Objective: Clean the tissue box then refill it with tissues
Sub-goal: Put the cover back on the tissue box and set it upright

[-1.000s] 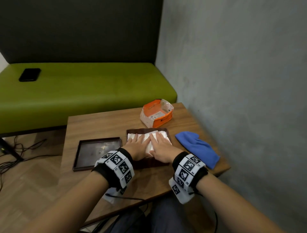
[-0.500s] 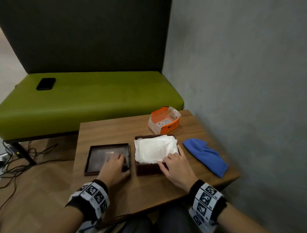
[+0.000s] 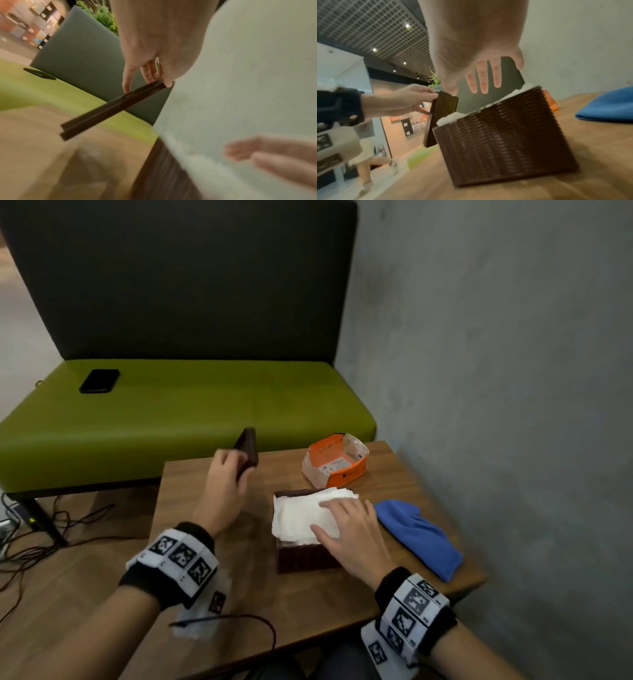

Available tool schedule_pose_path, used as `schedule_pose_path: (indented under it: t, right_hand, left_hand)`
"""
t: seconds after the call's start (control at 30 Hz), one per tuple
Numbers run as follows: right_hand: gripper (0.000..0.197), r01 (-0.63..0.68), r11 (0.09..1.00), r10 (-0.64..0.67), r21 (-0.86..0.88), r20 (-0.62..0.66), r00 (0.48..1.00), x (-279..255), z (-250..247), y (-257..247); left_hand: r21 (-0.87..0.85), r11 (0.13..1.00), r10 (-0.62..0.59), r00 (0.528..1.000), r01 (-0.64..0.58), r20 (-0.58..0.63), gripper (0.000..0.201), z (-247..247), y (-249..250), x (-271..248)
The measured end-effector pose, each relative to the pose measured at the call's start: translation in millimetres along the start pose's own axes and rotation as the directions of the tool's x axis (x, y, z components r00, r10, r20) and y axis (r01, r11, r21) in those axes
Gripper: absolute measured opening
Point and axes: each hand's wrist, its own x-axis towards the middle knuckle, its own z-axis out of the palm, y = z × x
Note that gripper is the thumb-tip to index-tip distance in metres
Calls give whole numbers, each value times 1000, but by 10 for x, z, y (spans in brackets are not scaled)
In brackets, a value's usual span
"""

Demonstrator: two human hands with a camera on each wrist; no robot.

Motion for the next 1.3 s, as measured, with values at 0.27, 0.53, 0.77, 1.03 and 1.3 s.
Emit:
schedule_pose_path:
  t: [0.27, 0.53, 0.77, 1.03, 1.3]
  right_hand:
    - [122, 24, 897, 30, 440, -117, 993, 528, -508, 73]
    - [130, -55, 831, 53, 554, 20, 998, 598, -490, 468]
    - [117, 116, 993, -95, -38, 345, 934, 574, -549, 538]
    - [117, 267, 957, -137, -116, 630, 765, 621, -315, 282]
    - [117, 250, 967, -165, -51, 625, 763, 700, -307, 177]
  left_hand:
    - [-559, 812, 163, 985, -170, -63, 7, 119, 940, 112]
    - [-840, 520, 40, 977, 157, 207, 9, 402, 962, 37]
    - [-524, 836, -8, 958, 163, 286, 47, 512, 338, 25]
    - [-142, 975, 220, 705, -169, 674, 143, 462, -27, -167]
    - [-204, 979, 83, 879, 17, 469, 135, 295, -172, -313]
